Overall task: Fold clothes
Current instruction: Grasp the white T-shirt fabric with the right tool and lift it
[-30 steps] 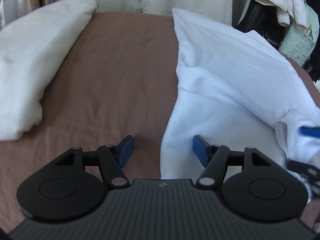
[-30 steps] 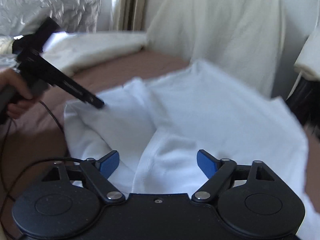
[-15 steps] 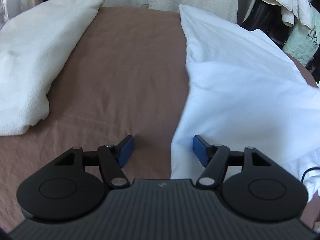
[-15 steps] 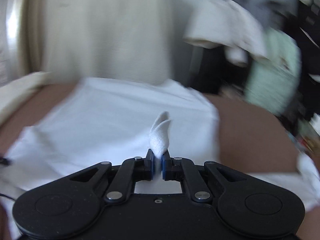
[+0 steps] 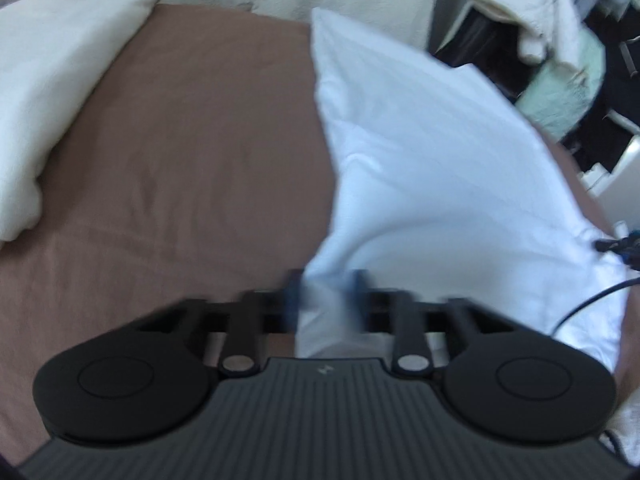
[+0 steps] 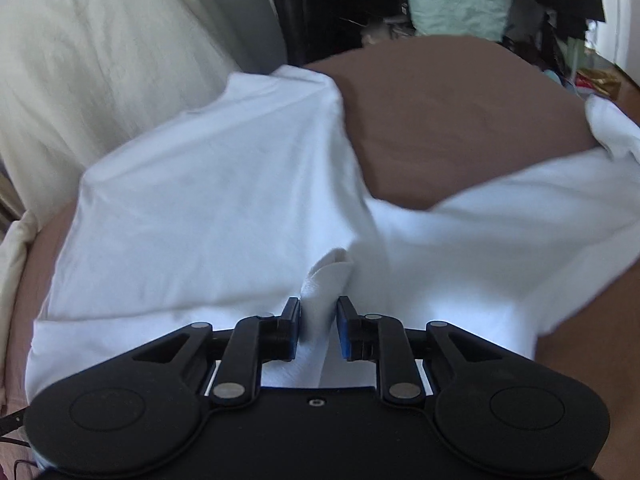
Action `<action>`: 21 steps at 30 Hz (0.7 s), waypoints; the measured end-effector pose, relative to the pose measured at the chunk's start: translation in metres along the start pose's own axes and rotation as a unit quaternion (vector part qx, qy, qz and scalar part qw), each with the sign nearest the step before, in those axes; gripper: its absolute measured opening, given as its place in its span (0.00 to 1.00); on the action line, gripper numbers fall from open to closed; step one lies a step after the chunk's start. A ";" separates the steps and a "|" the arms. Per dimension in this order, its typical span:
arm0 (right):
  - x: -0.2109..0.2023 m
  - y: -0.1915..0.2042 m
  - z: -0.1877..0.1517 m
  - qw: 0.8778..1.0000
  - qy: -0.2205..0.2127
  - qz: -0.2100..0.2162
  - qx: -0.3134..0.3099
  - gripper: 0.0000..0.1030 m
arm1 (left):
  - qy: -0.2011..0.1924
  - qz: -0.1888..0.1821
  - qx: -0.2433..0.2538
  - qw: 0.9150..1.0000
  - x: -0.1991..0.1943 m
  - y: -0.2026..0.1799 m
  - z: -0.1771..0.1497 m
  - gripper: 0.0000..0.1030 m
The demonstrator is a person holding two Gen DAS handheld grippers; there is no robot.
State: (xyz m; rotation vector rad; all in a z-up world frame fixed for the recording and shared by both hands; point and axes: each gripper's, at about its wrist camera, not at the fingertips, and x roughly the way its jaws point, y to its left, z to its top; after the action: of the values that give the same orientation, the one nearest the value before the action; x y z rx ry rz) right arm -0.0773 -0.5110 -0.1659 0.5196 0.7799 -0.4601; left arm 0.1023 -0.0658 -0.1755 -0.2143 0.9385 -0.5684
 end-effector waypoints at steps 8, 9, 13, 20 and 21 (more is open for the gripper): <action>-0.029 0.002 0.004 0.997 -0.055 0.038 -0.029 0.12 | -0.011 0.068 0.056 0.996 -0.029 -0.010 -0.009 0.05; -0.027 -0.001 0.005 0.998 -0.039 0.039 -0.032 0.12 | 0.010 0.071 0.048 0.996 -0.024 -0.005 -0.012 0.05; -0.008 -0.013 0.002 0.995 0.017 -0.075 -0.064 0.15 | 0.050 0.058 -0.006 0.997 -0.014 0.012 -0.014 0.05; -0.010 -0.037 0.017 1.000 0.014 0.010 0.014 0.40 | 0.062 -0.003 0.031 0.998 -0.023 0.007 -0.005 0.11; -0.008 -0.037 0.018 0.999 0.019 0.025 0.018 0.40 | 0.058 -0.015 0.018 0.998 -0.027 0.011 -0.002 0.12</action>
State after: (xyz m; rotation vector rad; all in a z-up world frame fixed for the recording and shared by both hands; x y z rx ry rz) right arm -0.0936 -0.5493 -0.1593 0.5805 0.7943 -0.4195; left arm 0.0925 -0.0418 -0.1621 -0.1645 1.0373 -0.6307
